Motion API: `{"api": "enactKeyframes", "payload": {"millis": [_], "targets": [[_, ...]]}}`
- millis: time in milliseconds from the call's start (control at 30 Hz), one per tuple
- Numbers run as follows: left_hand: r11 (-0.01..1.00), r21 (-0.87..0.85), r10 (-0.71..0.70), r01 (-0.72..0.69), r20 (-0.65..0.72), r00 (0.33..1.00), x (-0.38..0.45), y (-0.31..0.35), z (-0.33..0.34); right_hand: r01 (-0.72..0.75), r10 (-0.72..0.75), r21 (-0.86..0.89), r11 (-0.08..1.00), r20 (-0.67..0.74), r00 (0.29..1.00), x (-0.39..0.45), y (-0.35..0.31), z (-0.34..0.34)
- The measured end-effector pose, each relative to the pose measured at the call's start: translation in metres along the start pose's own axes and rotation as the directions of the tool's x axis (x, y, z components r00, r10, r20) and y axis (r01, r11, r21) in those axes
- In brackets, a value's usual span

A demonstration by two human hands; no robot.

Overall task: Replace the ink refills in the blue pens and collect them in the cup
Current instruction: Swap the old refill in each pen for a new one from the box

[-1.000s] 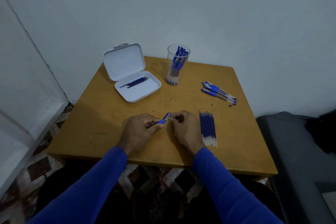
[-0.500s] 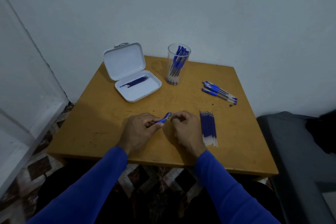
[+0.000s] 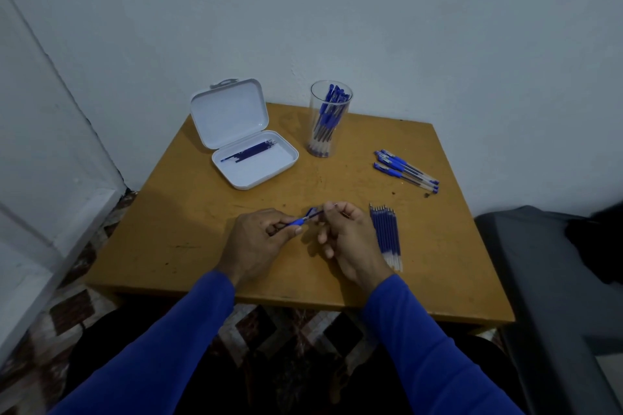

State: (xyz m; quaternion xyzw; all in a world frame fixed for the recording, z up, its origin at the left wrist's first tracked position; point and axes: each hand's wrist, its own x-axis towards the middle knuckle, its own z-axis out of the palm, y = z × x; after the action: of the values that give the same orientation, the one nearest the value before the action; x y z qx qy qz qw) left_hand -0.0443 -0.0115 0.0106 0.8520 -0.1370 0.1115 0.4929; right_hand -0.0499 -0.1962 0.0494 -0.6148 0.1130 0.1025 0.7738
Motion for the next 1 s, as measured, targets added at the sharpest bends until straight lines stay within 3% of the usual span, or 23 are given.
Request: {"api": "enactKeyframes", "payload": {"millis": [167,433,633,733,800,900,1000], "targets": [[1.000,0.011,-0.004,0.004,0.008,1.000,-0.001,0.000,-0.001,-0.009,0.009,-0.007,1.000,0.041,0.999,0.001,0.005,0.001],[1.000,0.006,0.006,-0.006,0.004,1.000,-0.001,0.001,0.000,0.144,-0.135,0.099,0.985,-0.095,0.986,0.004,0.001,0.007],[1.000,0.003,0.001,-0.001,0.000,1.000,0.000,-0.001,0.001,0.178,-0.149,0.159,0.971,-0.177,0.973,0.006,-0.004,0.004],[1.000,-0.011,-0.013,0.013,0.001,1.000,0.000,-0.001,0.002,0.210,-0.197,0.010,0.978,-0.306,0.931,0.012,-0.001,-0.002],[1.000,-0.010,-0.025,0.025,0.007,1.000,0.000,-0.001,0.002,0.196,-0.275,-0.239,0.951,-0.363,0.890,0.015,0.001,-0.008],[0.999,0.001,-0.035,0.035,0.007,0.999,0.000,-0.001,0.002,0.077,-0.393,-0.649,0.757,-0.358,0.847,0.010,0.001,-0.017],[0.999,0.025,-0.035,0.034,0.010,0.999,0.000,0.000,0.002,-0.040,-0.387,-0.785,0.618,-0.348,0.854,0.003,0.000,-0.027]]}}
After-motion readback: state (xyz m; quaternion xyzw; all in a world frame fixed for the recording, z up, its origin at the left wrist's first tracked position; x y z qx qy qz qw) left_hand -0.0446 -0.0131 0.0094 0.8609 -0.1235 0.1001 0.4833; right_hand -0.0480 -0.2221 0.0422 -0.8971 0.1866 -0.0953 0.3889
